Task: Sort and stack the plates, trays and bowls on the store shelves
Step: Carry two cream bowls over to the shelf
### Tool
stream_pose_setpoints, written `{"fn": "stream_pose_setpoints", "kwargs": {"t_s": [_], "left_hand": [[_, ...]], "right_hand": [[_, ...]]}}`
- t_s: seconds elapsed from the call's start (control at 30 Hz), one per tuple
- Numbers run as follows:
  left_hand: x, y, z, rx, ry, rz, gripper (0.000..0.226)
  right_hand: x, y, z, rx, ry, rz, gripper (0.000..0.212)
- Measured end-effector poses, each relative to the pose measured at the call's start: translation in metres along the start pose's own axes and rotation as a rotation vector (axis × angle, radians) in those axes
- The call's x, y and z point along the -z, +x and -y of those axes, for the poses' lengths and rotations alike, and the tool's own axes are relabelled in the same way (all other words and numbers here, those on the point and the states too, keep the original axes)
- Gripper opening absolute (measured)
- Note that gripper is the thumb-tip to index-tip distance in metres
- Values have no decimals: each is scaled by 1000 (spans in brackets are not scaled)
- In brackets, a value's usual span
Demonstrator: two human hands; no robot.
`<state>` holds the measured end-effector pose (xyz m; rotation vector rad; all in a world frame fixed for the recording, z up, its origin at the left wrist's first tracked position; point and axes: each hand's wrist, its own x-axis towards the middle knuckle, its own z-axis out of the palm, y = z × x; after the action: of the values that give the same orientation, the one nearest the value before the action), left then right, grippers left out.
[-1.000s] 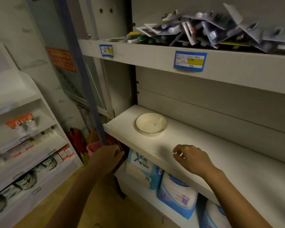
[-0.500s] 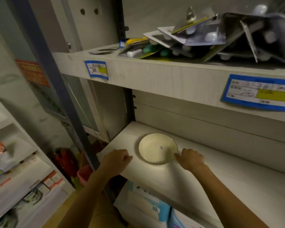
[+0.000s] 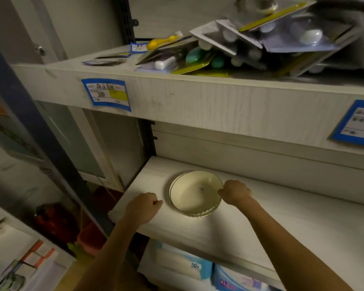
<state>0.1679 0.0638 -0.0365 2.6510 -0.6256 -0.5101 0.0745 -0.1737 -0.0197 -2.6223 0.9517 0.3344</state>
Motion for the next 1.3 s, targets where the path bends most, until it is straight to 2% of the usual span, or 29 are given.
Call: {"fn": "stream_pose_setpoints", "kwargs": {"t_s": [0.1,0.17,0.27,0.37,0.53,0.63,0.73,0.9,1.13,1.3], "left_hand": [[-4,9,-4,43,-14,3,35],[-9,13,-11,75,-56,1,44],[-17,19,-22,73,-73,28,56],[-29,26,-30,82,-103,111,50],[-46,37,-27,124,-358,100,26],[-48,44,-24,118,-434,104,30],[-45,43,-27,77,-422,80,38],[-36,18,-59,-71,-381,101,35],[-41,-34,-139,-321,-293,212,32],[-66,-76,-203,-425,-256,247,35]], "right_hand": [[7,-7,-6,21,131,-18,28],[13,-17,-16,14,169,-63,39],[24,-43,-39,-28,247,-169,44],[29,-71,-65,-75,315,-267,37],[19,-120,-88,-157,369,-350,37],[8,-144,-101,-243,413,-371,36],[-1,-165,-114,-318,474,-380,36],[-9,-206,-137,-416,653,-438,37],[-5,-273,-184,-513,840,-551,32],[-1,-324,-238,-582,921,-634,31]]}}
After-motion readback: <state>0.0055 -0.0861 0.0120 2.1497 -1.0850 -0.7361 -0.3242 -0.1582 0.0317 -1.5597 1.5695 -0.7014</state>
